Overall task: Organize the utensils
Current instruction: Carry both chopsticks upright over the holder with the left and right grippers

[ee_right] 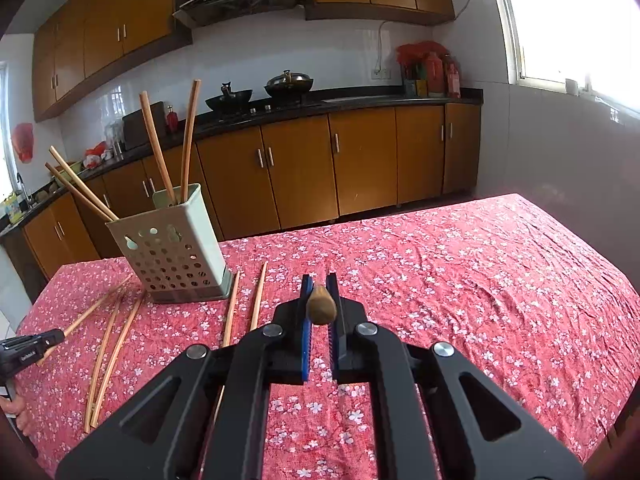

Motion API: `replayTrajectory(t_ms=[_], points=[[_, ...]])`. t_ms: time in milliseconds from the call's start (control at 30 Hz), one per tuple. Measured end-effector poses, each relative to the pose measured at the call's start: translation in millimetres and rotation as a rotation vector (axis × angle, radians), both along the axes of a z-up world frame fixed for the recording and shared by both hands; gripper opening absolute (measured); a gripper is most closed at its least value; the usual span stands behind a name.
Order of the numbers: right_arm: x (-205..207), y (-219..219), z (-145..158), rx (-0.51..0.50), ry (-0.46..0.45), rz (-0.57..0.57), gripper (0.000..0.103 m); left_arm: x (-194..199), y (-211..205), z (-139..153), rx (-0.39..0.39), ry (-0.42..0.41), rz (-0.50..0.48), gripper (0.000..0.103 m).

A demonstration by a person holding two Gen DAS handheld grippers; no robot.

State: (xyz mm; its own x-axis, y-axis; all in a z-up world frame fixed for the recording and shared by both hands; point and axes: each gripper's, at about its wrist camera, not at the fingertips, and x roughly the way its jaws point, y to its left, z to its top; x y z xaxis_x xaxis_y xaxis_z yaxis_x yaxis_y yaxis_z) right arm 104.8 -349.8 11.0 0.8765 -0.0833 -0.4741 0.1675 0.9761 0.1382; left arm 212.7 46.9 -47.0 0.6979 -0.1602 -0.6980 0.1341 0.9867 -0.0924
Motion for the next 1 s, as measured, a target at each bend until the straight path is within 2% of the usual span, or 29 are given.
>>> replayTrajectory(t_ms=[267, 500, 800, 933, 1000], points=[[0, -2, 2, 0.004, -0.009, -0.001, 0.007, -12, 5, 51, -0.049, -0.162, 0.032, 0.008], [-1, -1, 13, 0.0, -0.042, 0.014, 0.007, -14, 7, 83, -0.074, -0.237, 0.06, 0.008], [-1, -2, 59, -0.014, -0.117, 0.039, 0.007, -11, 2, 131, -0.059, -0.267, -0.009, 0.007], [-6, 0, 85, 0.018, -0.14, 0.083, 0.007, -23, -5, 151, -0.053, -0.266, -0.067, 0.007], [-10, 0, 101, 0.069, -0.156, 0.134, 0.007, -28, -10, 161, -0.061, -0.259, -0.102, 0.007]])
